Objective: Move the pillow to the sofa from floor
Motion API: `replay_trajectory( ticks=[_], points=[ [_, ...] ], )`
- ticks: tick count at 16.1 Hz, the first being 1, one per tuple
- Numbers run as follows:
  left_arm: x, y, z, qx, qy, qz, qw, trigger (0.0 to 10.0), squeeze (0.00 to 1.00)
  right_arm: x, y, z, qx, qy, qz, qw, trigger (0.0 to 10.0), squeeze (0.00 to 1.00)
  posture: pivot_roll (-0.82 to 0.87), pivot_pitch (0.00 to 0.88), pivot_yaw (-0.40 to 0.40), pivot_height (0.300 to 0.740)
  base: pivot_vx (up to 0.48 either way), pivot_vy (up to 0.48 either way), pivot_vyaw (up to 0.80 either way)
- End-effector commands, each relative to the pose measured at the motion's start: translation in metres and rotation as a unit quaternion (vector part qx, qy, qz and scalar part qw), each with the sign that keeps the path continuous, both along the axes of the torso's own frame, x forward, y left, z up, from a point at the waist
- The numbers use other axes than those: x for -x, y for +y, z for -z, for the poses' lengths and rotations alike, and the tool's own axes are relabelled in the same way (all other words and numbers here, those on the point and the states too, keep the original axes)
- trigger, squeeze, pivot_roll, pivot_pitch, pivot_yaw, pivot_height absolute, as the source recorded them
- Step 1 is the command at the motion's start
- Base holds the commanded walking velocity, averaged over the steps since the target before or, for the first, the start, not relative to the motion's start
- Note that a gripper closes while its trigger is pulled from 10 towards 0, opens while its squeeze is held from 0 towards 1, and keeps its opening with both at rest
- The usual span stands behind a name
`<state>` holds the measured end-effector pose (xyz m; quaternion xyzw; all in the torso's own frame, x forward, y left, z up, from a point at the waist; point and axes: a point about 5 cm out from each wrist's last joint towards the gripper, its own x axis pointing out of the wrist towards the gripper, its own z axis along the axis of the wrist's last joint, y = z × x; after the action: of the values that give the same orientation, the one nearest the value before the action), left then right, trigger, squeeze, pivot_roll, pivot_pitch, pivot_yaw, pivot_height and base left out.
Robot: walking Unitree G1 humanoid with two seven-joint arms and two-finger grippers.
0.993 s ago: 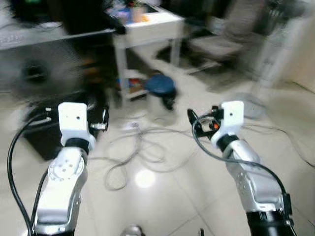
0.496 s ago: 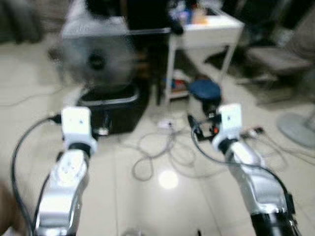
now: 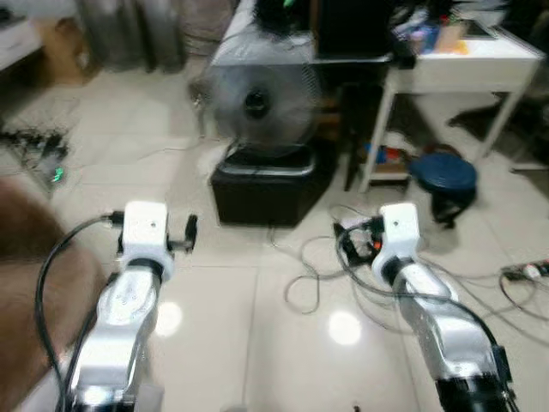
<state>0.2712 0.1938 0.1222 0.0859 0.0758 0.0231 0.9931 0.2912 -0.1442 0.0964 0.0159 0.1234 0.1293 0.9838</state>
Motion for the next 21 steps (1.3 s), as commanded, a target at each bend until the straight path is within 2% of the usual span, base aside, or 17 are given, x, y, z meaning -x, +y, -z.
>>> replay_trajectory(
  ticks=[1,3,6,8,11,17,19,21],
  points=[
    [-0.002,-0.004,0.000,-0.006,-0.002,0.010,1.000,10.0,0.00,-0.001,0.002,0.005,0.001,0.012,0.000,1.000,10.0,0.00,0.03,0.000,0.039,0.740,0.000,0.000,0.80],
    [0.000,-0.007,0.001,-0.005,-0.003,0.016,1.000,10.0,0.00,-0.001,0.002,0.014,0.006,0.029,-0.003,1.000,10.0,0.00,0.04,0.000,0.036,0.740,0.000,0.000,0.80],
    [0.002,-0.007,-0.001,-0.024,-0.005,0.030,0.999,10.0,0.00,0.005,0.004,0.014,0.013,0.031,-0.032,0.999,10.0,0.00,0.05,0.000,0.032,0.740,0.000,0.000,0.80],
    [0.002,-0.007,-0.004,-0.027,-0.011,0.031,0.999,10.0,0.00,0.006,-0.002,0.022,0.015,0.043,-0.026,0.999,10.0,0.00,0.06,0.000,0.023,0.740,0.000,0.000,0.80],
    [0.006,-0.008,-0.004,-0.025,-0.011,0.028,0.999,10.0,0.00,0.003,-0.003,0.018,0.007,0.038,-0.024,0.999,10.0,0.00,0.06,0.000,0.021,0.740,0.000,0.000,0.80],
    [0.009,-0.012,-0.003,-0.019,-0.011,0.030,0.999,10.0,0.00,0.011,-0.001,0.024,-0.001,0.049,-0.031,0.998,10.0,0.00,0.07,0.000,0.005,0.740,0.000,0.044,0.80],
    [0.012,-0.011,-0.003,-0.019,-0.008,0.031,0.999,10.0,0.00,0.011,-0.007,0.025,-0.017,0.046,-0.005,0.999,10.0,0.00,0.07,0.000,0.005,0.740,0.000,0.311,0.00],
    [0.012,-0.010,-0.002,-0.021,-0.007,0.033,0.999,10.0,0.00,0.011,-0.014,0.023,-0.013,0.040,0.010,0.999,10.0,0.00,0.07,0.000,0.008,0.740,0.000,0.337,0.00]
  ],
)
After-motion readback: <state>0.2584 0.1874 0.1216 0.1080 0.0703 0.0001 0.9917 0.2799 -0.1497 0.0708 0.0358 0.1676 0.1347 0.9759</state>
